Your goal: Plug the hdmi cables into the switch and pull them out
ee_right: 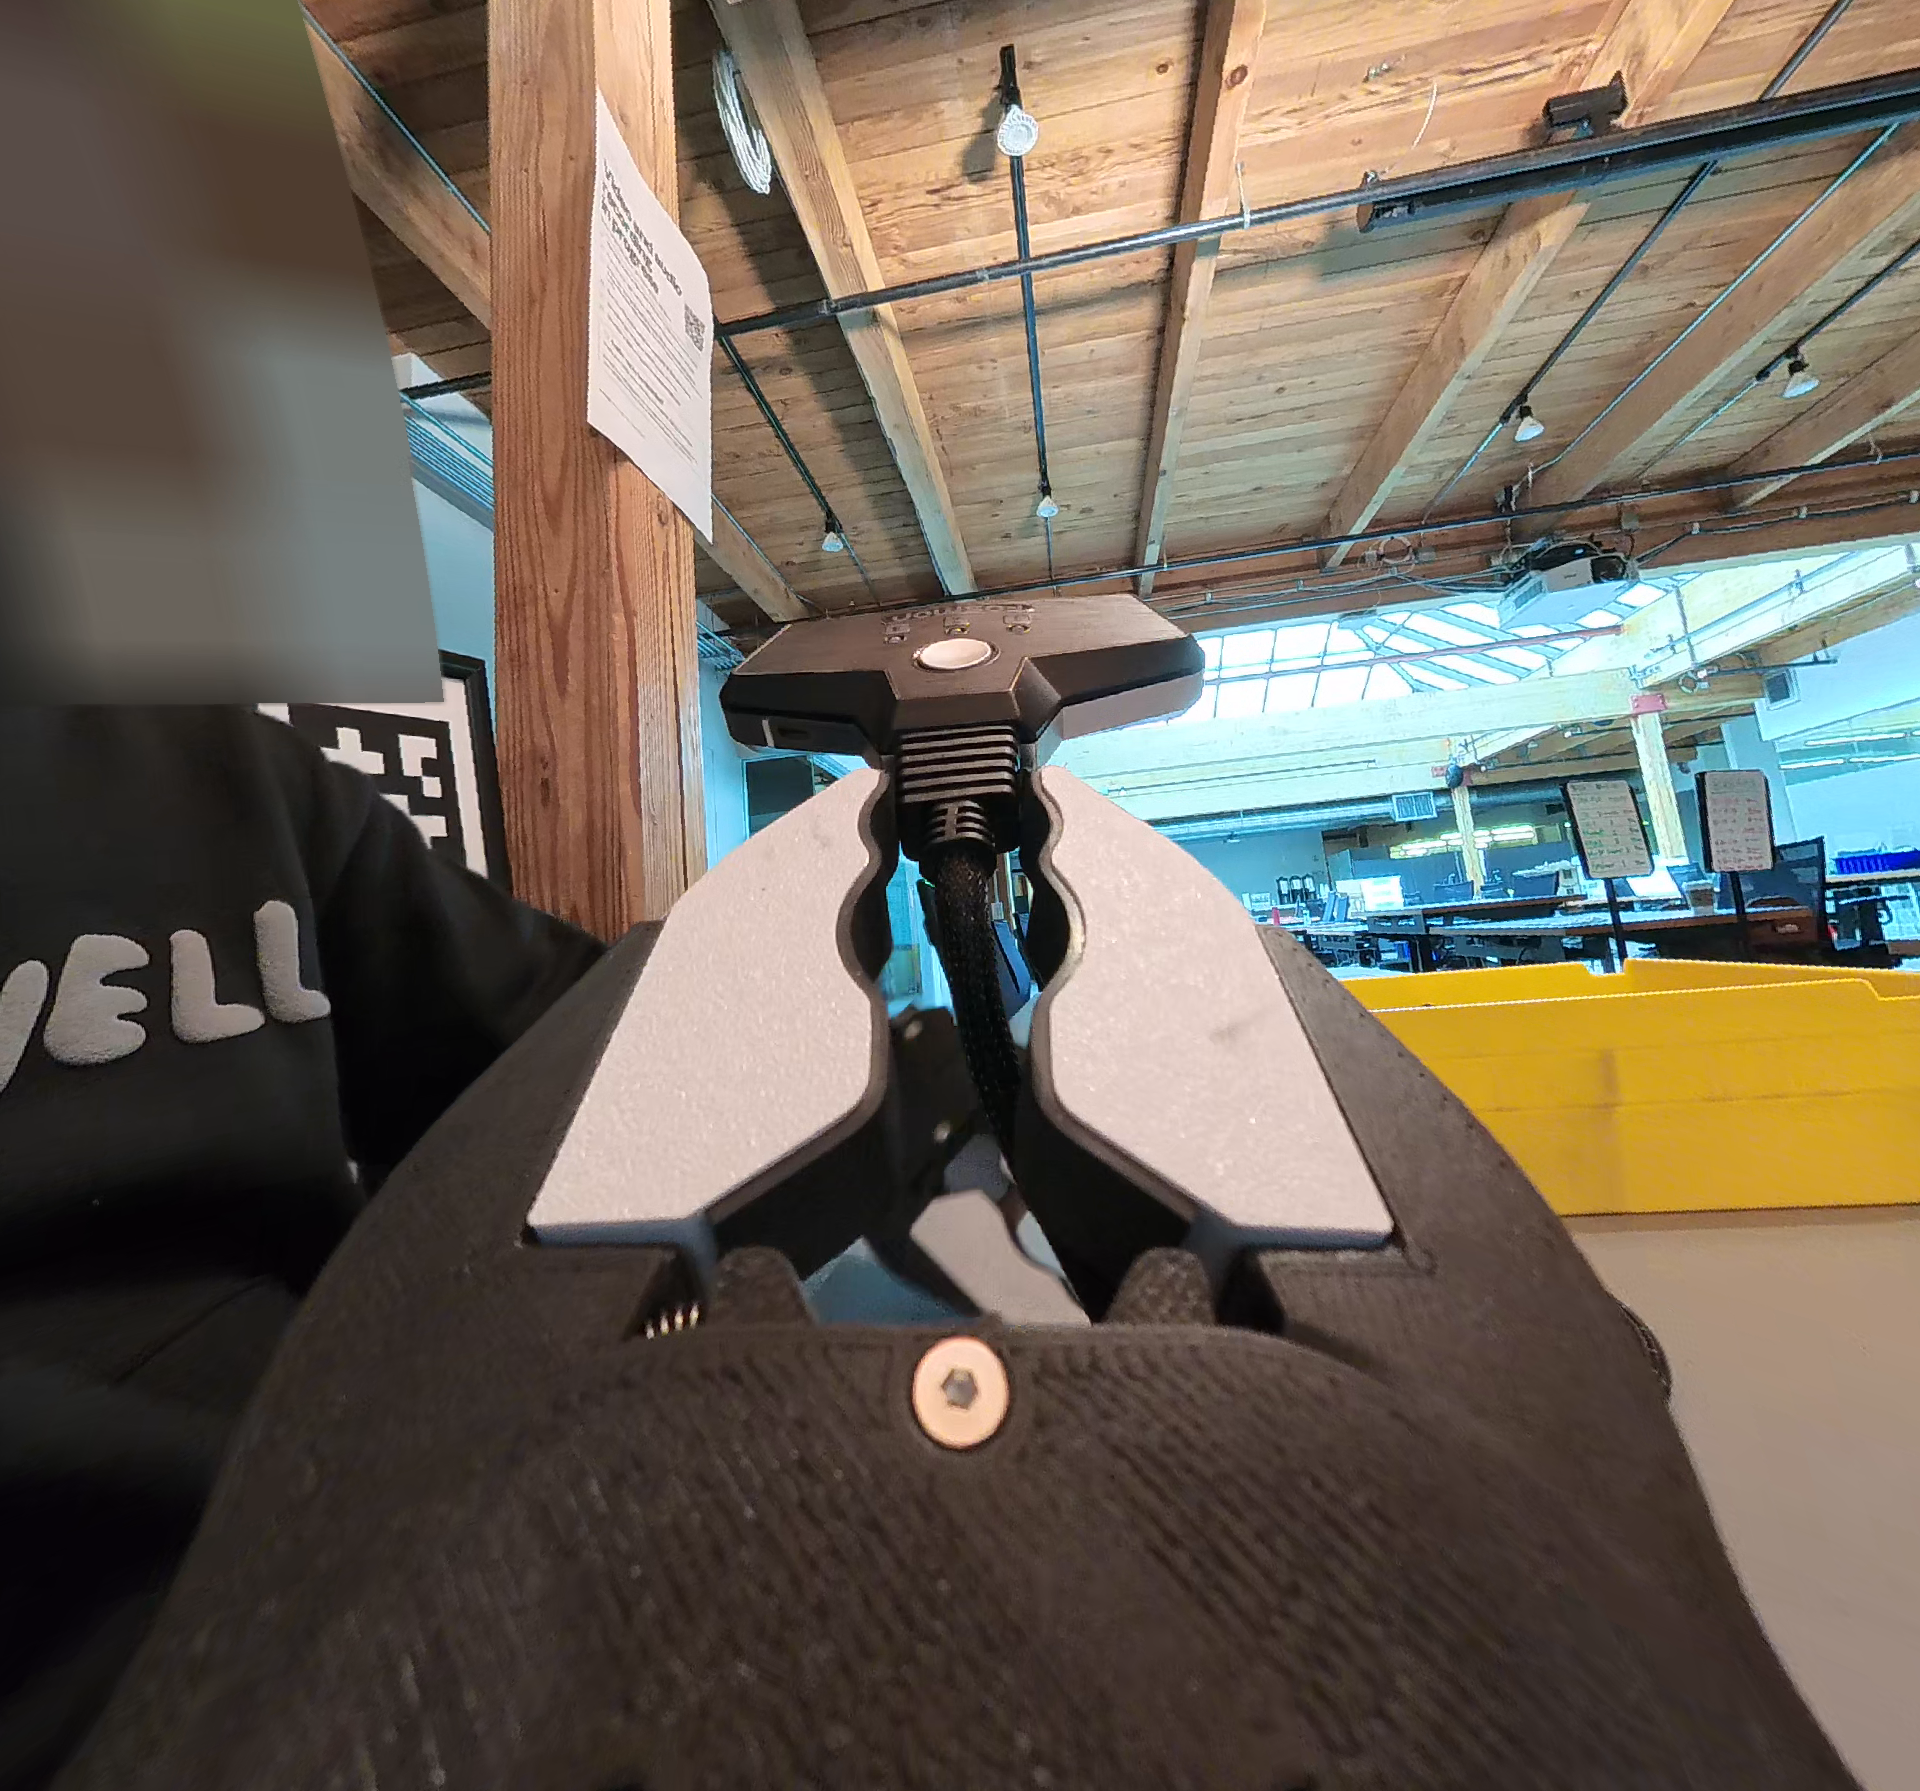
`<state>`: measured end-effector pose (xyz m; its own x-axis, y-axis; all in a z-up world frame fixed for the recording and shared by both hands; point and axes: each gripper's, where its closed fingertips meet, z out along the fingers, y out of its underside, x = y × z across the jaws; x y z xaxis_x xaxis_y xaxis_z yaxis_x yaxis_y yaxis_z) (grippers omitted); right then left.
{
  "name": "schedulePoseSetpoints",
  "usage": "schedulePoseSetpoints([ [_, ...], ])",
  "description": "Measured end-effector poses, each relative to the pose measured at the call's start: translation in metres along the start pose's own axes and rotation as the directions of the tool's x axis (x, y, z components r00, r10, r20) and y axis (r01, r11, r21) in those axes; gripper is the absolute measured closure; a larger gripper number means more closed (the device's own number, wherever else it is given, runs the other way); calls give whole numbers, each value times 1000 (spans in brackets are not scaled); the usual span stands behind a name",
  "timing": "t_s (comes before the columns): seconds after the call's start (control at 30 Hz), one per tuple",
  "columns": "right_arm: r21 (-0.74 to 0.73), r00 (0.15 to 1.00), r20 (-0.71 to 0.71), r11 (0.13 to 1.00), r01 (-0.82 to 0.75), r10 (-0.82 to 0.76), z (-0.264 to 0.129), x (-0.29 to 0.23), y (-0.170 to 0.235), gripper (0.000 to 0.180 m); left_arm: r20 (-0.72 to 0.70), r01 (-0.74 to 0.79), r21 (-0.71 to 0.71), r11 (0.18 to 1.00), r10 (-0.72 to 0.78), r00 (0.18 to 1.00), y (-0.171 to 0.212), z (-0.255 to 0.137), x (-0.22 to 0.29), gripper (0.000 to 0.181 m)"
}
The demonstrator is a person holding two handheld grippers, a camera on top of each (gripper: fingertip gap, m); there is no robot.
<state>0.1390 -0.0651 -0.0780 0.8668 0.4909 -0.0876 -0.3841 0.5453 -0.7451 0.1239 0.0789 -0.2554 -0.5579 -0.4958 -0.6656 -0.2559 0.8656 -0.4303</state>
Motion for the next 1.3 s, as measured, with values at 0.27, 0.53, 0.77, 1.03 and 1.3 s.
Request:
schedulePoseSetpoints([
  [0.27, -13, 1000, 5, 1000, -3, 3, 1, -1, 3, 157, 111, -349, -54, 936, 353, 929, -3, 0, -8, 152],
  [0.53, -13, 1000, 2, 1000, -3, 3, 1, 0, 3, 157, -46, -265, -59, 962, 263, 964, -1, 11, -4, 167],
  [0.77, -59, 999, -24, 998, 23, -24, 3, 2, 9, 157, 250, -319, -135, 938, 344, 905, -4, -3, -36, 171],
  [1.03, -116, 999, -34, 993, 37, -42, 6, 4, 18, 157, 500, -470, -165, 867, 484, 718, -58, -93, -96, 171],
  [1.3, -159, 999, -10, 987, 33, -35, 9, 0, 26, 157, 461, -447, -151, 882, 463, 757, -73, -113, -104, 171],
])
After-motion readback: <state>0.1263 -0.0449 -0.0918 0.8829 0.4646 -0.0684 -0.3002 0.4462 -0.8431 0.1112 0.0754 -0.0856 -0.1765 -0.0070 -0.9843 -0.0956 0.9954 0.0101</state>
